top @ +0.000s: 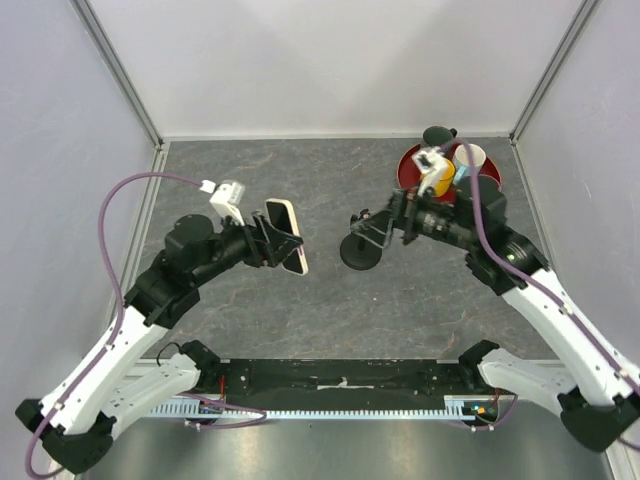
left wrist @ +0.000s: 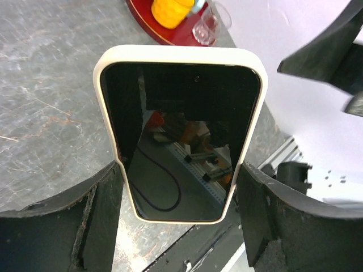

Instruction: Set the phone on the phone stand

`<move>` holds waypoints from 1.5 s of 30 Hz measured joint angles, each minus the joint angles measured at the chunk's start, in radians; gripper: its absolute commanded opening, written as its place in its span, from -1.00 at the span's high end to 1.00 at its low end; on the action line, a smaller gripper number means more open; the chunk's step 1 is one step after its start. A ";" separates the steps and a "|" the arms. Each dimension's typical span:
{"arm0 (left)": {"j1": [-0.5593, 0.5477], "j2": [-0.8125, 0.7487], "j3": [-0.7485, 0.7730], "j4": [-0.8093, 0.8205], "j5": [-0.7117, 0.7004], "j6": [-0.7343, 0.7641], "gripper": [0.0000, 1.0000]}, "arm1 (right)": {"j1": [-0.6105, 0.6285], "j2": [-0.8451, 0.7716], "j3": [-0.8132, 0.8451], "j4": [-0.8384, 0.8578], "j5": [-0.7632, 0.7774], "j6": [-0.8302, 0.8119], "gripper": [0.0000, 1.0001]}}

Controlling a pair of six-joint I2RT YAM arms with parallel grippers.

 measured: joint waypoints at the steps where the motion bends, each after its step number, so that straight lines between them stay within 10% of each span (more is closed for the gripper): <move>1: -0.035 0.013 0.000 0.004 -0.014 0.006 0.96 | 0.038 0.035 0.034 0.005 0.023 0.003 -0.89; 19: -0.348 0.122 0.001 0.000 -0.306 0.108 0.96 | 0.410 0.435 0.350 -0.069 0.386 0.035 0.06; 24: -0.366 0.122 0.001 -0.001 -0.330 0.119 0.96 | 0.424 0.453 0.346 -0.088 0.413 0.020 1.00; 26: -0.366 0.121 0.005 -0.009 -0.328 0.121 0.56 | 0.425 0.449 0.334 -0.085 0.422 0.010 1.00; 27: -0.366 0.122 0.007 -0.015 -0.327 0.121 -0.16 | 0.420 0.448 0.327 -0.079 0.419 0.008 1.00; 30: -0.365 0.120 0.007 -0.032 -0.308 0.118 -0.69 | 0.410 0.430 0.287 -0.043 0.383 0.005 1.00; 45: -0.366 -0.071 -0.116 0.132 0.048 -0.018 -0.75 | 0.106 0.064 -0.027 0.101 -0.130 -0.068 1.00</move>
